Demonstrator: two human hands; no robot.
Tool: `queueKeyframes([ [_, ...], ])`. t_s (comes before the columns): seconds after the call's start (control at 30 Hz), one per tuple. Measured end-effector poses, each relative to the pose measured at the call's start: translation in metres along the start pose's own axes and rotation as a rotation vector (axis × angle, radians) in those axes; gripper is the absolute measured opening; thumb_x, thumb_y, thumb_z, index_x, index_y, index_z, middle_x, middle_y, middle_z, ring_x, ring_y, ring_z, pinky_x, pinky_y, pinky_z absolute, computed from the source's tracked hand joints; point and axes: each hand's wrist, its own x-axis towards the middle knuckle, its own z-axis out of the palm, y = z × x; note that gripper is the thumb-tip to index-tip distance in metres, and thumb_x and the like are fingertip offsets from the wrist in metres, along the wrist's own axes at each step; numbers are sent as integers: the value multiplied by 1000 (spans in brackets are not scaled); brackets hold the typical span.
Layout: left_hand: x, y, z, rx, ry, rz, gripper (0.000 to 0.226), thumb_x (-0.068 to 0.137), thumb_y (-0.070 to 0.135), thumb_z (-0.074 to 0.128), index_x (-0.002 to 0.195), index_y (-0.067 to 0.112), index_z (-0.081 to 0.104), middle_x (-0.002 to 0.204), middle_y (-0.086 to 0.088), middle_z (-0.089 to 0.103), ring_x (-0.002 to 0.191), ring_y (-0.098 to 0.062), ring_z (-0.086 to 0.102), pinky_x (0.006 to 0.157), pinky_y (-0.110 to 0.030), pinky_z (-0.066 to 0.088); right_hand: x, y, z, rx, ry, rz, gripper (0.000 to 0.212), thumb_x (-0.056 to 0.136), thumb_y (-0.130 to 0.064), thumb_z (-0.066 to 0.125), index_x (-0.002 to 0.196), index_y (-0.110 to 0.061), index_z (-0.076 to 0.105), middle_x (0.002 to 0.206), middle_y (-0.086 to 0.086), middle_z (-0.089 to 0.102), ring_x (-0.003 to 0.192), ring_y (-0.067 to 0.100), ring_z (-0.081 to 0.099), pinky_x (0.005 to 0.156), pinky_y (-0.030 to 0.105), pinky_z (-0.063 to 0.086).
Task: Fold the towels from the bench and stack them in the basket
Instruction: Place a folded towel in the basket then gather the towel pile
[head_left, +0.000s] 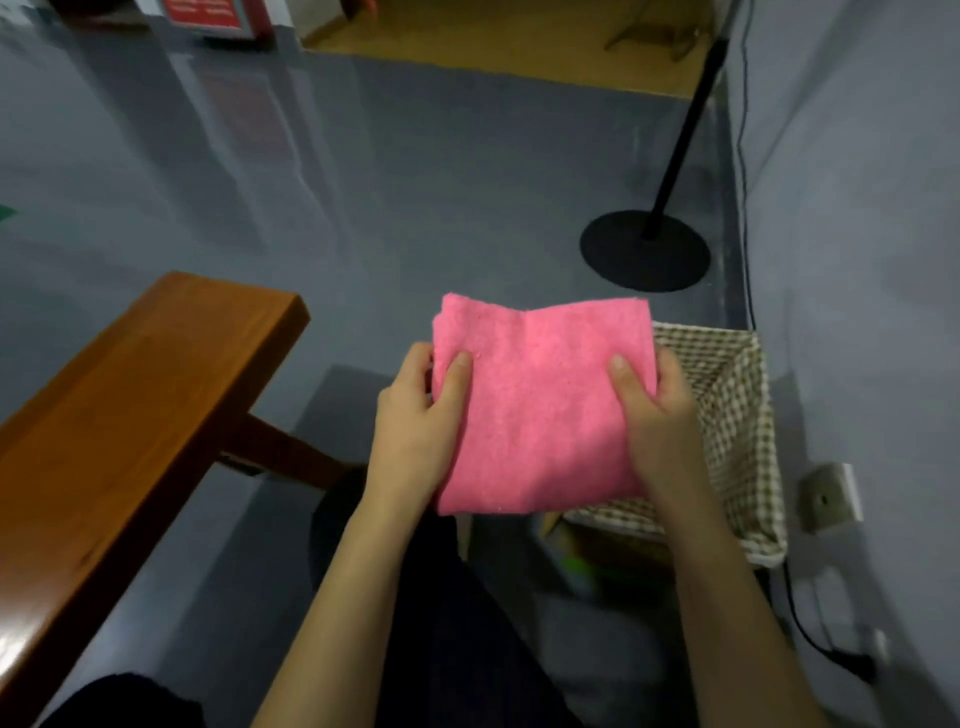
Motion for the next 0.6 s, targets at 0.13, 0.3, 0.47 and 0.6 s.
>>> queueKeyframes([
  [0.13,11,3,55,11,-86,-10,30,95,31,54,72,13,46,57,10,46,51,-3,39,48,-17,33,20,28,-38,-63,80,79,6,97,-28,52,100,-23,50,88,-17,55,77,-10,52,71,19,40],
  [0.3,29,3,121,1,-190,-23,27,95,31,54,71,19,46,58,8,47,50,-2,40,48,-17,34,44,55,-76,-40,148,183,7,96,-35,50,92,-39,47,92,-32,49,80,-21,47,71,6,35],
  [0.47,37,-9,186,13,-277,-38,27,96,33,52,78,12,48,63,3,51,52,-2,44,51,-17,37,65,94,-109,-83,251,234,17,96,-37,50,112,-30,49,103,-15,58,93,-2,55,79,22,44],
  [0.6,40,-27,229,42,-352,-46,29,97,33,49,87,6,50,67,-5,55,55,-3,47,51,-14,38,78,133,-124,-151,302,304,44,96,-45,48,129,-15,46,124,5,57,110,21,57,97,45,47],
])
